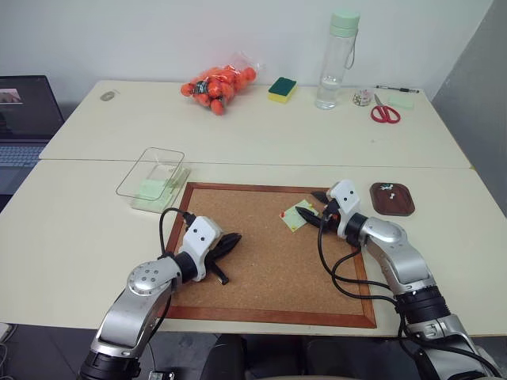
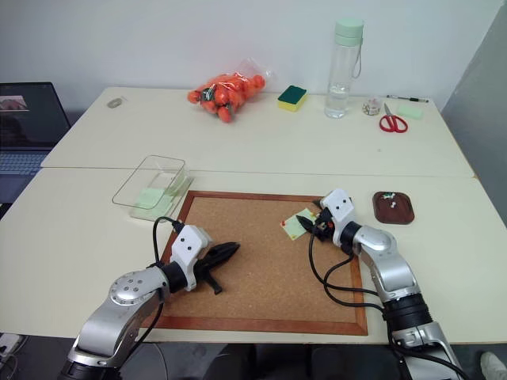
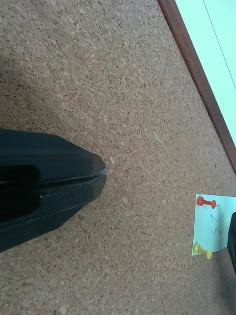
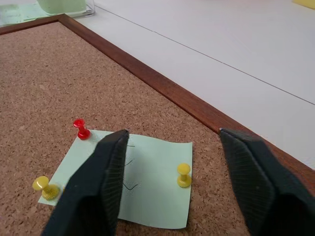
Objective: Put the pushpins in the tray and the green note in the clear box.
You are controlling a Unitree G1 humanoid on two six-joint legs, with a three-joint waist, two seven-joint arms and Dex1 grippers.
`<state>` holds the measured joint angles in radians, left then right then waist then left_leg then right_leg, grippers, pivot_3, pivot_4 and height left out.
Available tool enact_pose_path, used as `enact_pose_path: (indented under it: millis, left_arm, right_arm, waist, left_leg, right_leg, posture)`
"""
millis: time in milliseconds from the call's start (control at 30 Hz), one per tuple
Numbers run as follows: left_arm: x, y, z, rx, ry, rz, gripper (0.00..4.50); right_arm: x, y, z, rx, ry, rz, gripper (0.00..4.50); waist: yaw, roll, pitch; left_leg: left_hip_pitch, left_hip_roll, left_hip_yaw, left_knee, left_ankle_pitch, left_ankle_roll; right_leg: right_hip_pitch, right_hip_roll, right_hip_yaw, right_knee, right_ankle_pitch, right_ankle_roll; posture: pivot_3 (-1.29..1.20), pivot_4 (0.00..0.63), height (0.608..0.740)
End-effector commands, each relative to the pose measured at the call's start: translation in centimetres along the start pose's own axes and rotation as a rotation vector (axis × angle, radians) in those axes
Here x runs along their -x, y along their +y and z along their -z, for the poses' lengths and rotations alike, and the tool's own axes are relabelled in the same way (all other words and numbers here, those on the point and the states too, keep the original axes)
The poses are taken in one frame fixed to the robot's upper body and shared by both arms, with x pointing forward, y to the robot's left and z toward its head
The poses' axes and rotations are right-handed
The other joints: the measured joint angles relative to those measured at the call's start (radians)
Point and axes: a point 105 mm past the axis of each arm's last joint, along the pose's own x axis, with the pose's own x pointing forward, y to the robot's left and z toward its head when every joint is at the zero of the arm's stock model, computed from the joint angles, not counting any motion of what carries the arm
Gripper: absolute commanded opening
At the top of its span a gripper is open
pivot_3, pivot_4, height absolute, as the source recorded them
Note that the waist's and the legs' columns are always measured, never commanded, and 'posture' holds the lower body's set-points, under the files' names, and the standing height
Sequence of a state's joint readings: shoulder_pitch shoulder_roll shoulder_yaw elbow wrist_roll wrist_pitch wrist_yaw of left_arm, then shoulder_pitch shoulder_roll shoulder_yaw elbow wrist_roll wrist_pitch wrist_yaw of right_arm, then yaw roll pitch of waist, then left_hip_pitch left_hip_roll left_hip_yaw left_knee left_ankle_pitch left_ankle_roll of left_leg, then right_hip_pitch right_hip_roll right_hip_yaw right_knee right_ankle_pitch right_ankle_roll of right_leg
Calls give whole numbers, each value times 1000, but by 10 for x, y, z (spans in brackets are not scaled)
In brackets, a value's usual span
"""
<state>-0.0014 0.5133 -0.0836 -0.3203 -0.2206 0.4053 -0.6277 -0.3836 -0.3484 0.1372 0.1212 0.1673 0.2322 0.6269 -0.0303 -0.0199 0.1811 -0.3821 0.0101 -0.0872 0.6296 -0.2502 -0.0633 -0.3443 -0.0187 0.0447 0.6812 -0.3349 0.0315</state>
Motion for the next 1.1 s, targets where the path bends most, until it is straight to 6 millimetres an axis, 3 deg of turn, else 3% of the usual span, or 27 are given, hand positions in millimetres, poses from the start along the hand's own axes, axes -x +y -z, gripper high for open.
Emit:
enact_pose_path:
  millis: [33, 367, 800, 1100]
  left_arm:
    - [-1, -8, 7, 15, 26, 22, 0]
    - [0, -7, 9, 17, 30, 13, 0]
    - [2, -11, 15, 23, 48, 14, 0]
    - [3, -14, 17, 26, 56, 21, 0]
  right_arm:
    - [1, -7, -9, 32, -32, 27, 2016]
    - [6, -11, -7, 44, -30, 12, 35]
    - [9, -12, -36, 46, -164, -6, 35]
    - [10, -10, -43, -14, -199, -7, 35]
  waist:
    - [0, 0, 0]
    - [-1, 0, 0]
    - [-1, 2, 1]
    - [-2, 2, 1]
  left_leg:
    - [0, 0, 0, 0, 0, 0]
    - [0, 0, 0, 0, 0, 0]
    - [0, 0, 0, 0, 0, 0]
    - [0, 0, 0, 0, 0, 0]
  right_leg:
    - [0, 0, 0, 0, 0, 0]
    - [0, 0, 0, 0, 0, 0]
    - [0, 0, 0, 0, 0, 0]
    - [0, 0, 0, 0, 0, 0]
  posture:
    - [0, 150, 740]
    - [0, 150, 740]
    - [0, 150, 740]
    - [0, 150, 740]
